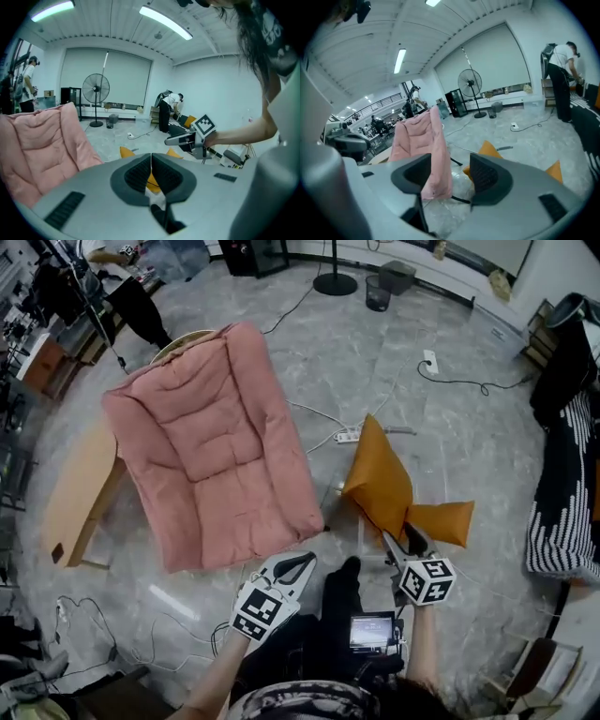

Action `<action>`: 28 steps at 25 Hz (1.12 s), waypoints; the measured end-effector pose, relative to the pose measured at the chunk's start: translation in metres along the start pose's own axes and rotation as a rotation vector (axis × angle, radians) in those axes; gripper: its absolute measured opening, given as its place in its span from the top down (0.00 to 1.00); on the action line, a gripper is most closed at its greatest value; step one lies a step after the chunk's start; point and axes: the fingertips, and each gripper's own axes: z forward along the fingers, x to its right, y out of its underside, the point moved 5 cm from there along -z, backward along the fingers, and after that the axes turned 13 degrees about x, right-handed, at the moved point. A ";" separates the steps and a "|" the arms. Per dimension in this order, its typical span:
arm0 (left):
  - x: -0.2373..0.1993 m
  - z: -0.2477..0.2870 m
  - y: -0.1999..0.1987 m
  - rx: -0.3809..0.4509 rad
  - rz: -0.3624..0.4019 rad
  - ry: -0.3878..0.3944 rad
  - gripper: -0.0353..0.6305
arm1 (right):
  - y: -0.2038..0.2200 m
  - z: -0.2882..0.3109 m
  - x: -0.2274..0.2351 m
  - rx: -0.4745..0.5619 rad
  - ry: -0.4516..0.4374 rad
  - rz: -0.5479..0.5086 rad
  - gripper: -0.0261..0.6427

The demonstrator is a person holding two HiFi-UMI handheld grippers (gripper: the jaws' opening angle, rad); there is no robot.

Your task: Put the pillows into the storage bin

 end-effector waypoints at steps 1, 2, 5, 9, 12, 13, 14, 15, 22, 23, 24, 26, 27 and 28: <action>-0.001 -0.022 0.005 0.007 -0.002 -0.023 0.93 | -0.003 -0.006 -0.024 0.016 -0.029 -0.007 0.57; -0.002 -0.043 0.010 0.014 -0.006 -0.048 0.93 | -0.005 -0.012 -0.047 0.028 -0.057 -0.014 0.58; -0.005 -0.114 0.024 0.040 -0.042 -0.126 0.93 | -0.007 -0.033 -0.117 0.046 -0.134 -0.033 0.60; -0.014 -0.204 0.037 0.113 -0.148 -0.244 0.93 | -0.008 -0.049 -0.208 0.059 -0.241 -0.059 0.63; -0.013 -0.252 0.048 0.157 -0.200 -0.326 0.93 | -0.008 -0.054 -0.258 0.058 -0.328 -0.088 0.66; -0.011 -0.263 0.052 0.159 -0.200 -0.343 0.93 | -0.009 -0.056 -0.272 0.059 -0.357 -0.102 0.66; -0.009 -0.274 0.055 0.155 -0.192 -0.355 0.93 | -0.011 -0.058 -0.286 0.060 -0.385 -0.116 0.67; -0.007 -0.283 0.056 0.149 -0.177 -0.362 0.93 | -0.012 -0.061 -0.300 0.061 -0.413 -0.128 0.69; 0.012 -0.318 0.044 0.206 -0.142 -0.427 0.93 | -0.013 -0.077 -0.366 0.053 -0.572 -0.185 0.80; 0.013 -0.321 0.040 0.224 -0.150 -0.439 0.93 | -0.012 -0.077 -0.373 0.050 -0.592 -0.192 0.82; 0.015 -0.324 0.038 0.239 -0.159 -0.454 0.93 | -0.011 -0.077 -0.379 0.045 -0.614 -0.197 0.84; 0.020 -0.328 0.034 0.257 -0.169 -0.487 0.93 | -0.009 -0.076 -0.389 0.034 -0.661 -0.204 0.89; 0.022 -0.329 0.034 0.259 -0.169 -0.502 0.93 | -0.007 -0.076 -0.392 0.028 -0.682 -0.205 0.92; 0.026 -0.330 0.033 0.260 -0.166 -0.514 0.93 | -0.006 -0.077 -0.394 0.020 -0.702 -0.208 0.95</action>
